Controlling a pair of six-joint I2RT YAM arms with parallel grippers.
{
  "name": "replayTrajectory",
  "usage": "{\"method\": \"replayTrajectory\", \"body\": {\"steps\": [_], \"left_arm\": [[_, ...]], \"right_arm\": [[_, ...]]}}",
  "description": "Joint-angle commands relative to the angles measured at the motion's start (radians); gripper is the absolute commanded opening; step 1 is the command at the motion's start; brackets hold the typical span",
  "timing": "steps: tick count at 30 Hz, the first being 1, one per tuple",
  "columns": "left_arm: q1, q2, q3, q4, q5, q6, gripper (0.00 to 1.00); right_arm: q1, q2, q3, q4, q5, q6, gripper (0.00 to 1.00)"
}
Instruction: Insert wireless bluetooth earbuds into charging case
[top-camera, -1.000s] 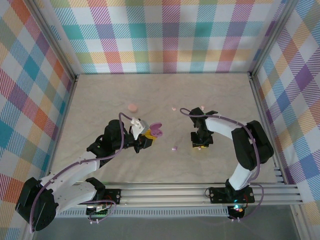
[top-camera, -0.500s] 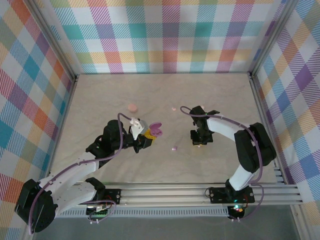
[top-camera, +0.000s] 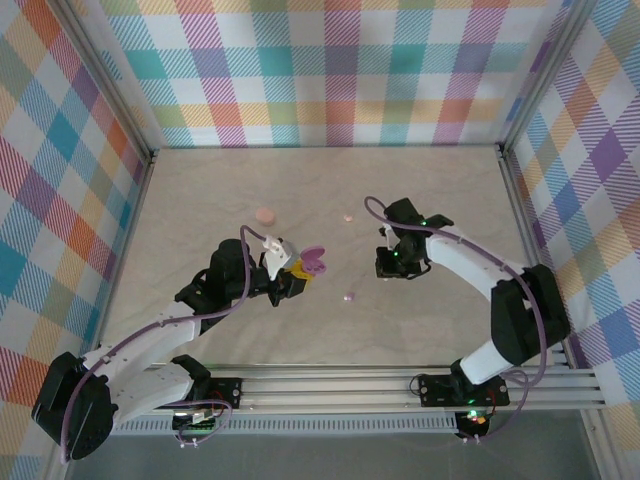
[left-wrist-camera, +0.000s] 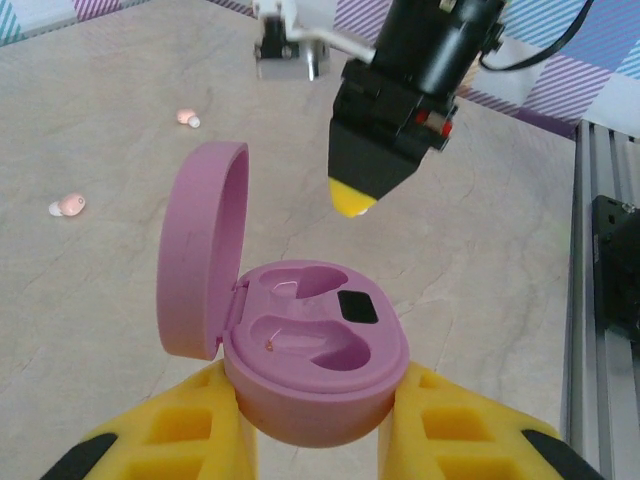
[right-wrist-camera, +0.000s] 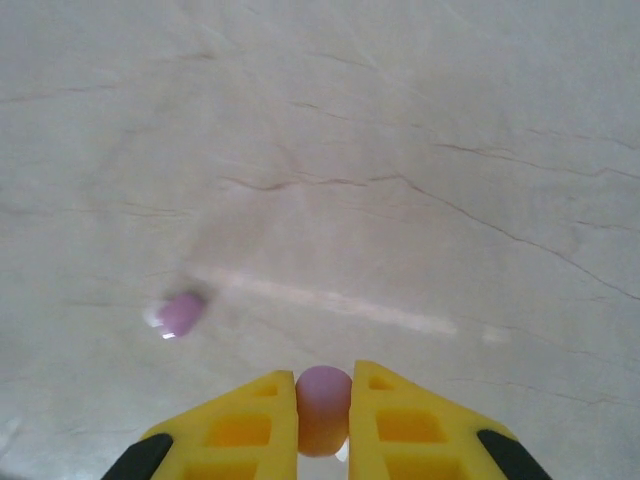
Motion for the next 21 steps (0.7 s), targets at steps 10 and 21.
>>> {"method": "replayTrajectory", "body": {"steps": [10, 21], "left_arm": [[0.006, -0.05, -0.015, 0.083, 0.01, -0.029, 0.02], [0.006, -0.077, -0.011, 0.069, 0.027, -0.045, 0.02]], "right_arm": [[0.092, -0.183, 0.098, 0.088, -0.228, -0.075, 0.07], [0.173, -0.193, 0.142, 0.172, -0.41, -0.152, 0.08]]}}
